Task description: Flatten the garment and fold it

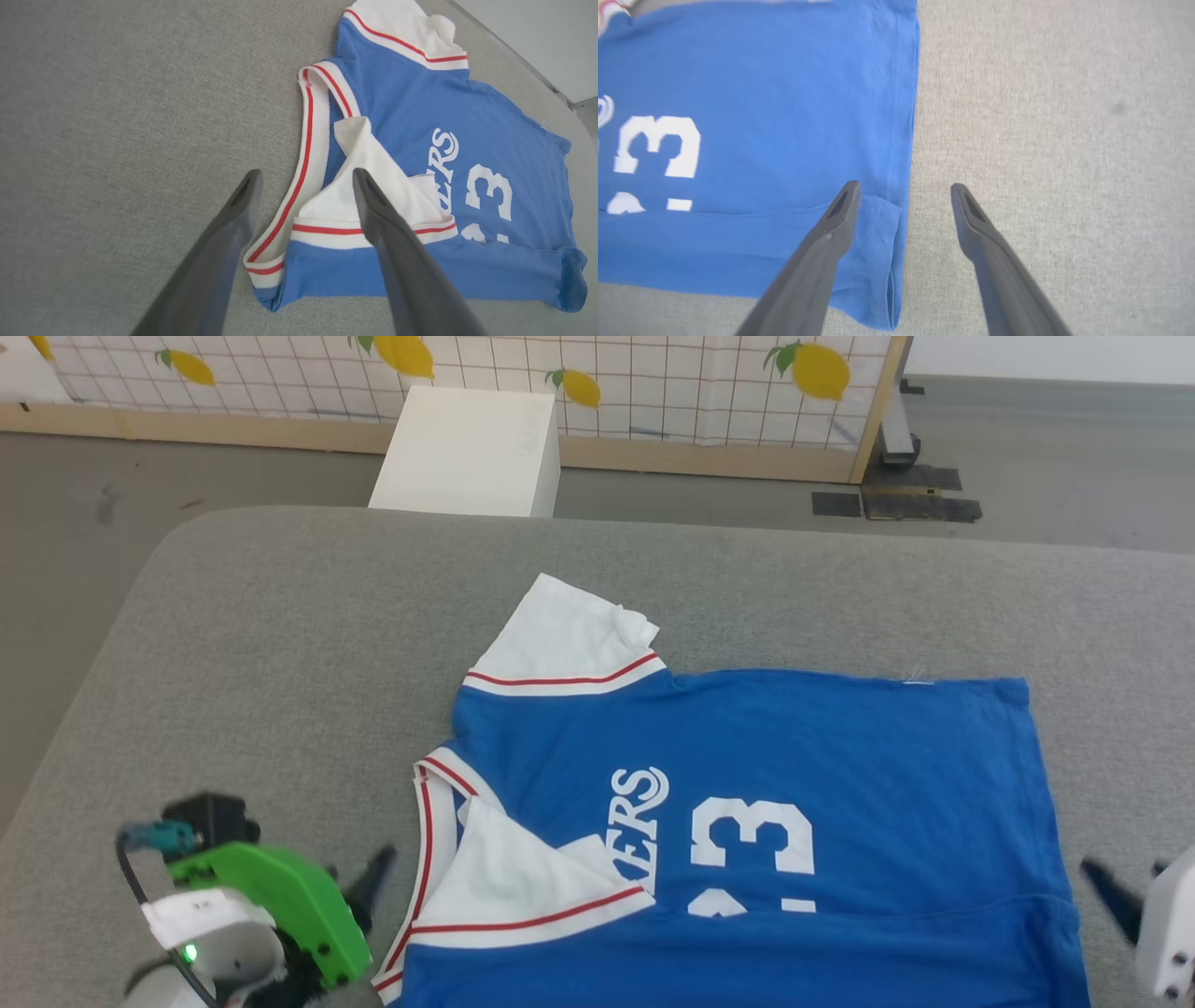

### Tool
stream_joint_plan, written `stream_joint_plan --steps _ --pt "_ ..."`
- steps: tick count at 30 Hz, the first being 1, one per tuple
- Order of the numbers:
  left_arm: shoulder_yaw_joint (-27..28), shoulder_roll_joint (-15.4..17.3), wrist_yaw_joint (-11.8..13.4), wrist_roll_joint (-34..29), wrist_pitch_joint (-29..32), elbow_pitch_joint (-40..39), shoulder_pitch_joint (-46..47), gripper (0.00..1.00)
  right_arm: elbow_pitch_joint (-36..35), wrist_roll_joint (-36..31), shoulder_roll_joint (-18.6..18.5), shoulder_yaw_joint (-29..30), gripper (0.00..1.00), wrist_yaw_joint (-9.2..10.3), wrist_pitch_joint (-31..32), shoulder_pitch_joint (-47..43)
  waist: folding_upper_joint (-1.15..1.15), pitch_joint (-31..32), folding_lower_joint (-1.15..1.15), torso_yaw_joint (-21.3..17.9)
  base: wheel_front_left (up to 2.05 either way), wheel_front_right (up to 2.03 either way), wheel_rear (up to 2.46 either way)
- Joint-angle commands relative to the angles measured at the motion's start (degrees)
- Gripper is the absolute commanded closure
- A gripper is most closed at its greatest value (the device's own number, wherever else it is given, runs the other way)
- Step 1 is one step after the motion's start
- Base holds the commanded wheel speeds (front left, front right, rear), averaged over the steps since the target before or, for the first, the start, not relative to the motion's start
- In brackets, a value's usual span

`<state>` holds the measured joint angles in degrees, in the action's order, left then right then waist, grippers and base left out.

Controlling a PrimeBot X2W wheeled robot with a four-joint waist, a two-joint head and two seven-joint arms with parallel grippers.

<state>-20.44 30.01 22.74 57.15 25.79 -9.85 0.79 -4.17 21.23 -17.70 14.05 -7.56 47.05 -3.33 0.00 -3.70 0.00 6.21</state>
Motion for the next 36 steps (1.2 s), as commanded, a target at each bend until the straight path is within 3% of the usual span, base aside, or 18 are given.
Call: stream_joint_plan --steps 1,2,3,9,17,24,29,36 --pt "0.58 0.43 -0.16 -1.48 -1.33 -0.64 1.90 0.00 -1.19 0.34 0.41 1.27 0.00 0.08 -1.75 1.95 0.00 0.33 0.00 -0.27 0.00 0.00 0.00" --pt "0.99 0.26 -0.47 -2.23 -2.77 -0.93 2.74 0.00 -1.79 0.38 0.68 2.13 0.00 0.08 -3.06 2.83 0.00 0.37 0.00 -0.35 0.00 0.00 0.00" --pt "2.39 -1.37 -1.46 -5.40 -9.72 -0.68 5.56 0.00 -3.15 0.07 1.10 3.78 0.00 0.08 -8.08 5.83 0.00 0.25 0.00 -0.77 0.00 0.00 0.00" --pt "1.79 -5.48 -6.13 -10.81 -23.00 3.96 10.34 0.00 -2.13 -0.54 0.39 3.59 0.00 0.08 -17.46 9.85 0.00 -1.57 0.00 -1.27 0.00 0.00 0.00" --pt "-0.45 -9.40 -12.14 -17.09 -36.70 13.20 18.72 0.00 0.13 -0.35 -1.04 2.03 0.00 0.08 -23.41 12.79 0.00 -6.95 0.00 -1.57 0.00 0.00 0.00" --pt "-3.00 -11.98 -16.57 -19.59 -38.27 23.12 30.10 0.00 0.11 -0.37 -2.31 -0.05 0.00 0.08 -23.93 17.87 0.00 -14.44 0.00 -2.08 0.00 0.00 0.00" --pt "-5.03 -13.50 -19.15 -20.68 -35.92 30.86 39.85 0.00 -0.42 -0.15 -2.74 -1.95 0.00 0.08 -23.36 21.53 0.00 -19.16 0.00 -2.71 0.00 0.00 0.00" --pt "-7.75 -15.39 -21.73 -20.41 -22.52 44.93 57.25 0.00 -2.20 -0.08 -2.87 -4.54 0.00 0.08 -22.79 25.37 0.00 -25.32 0.00 -3.97 0.00 0.00 0.00"
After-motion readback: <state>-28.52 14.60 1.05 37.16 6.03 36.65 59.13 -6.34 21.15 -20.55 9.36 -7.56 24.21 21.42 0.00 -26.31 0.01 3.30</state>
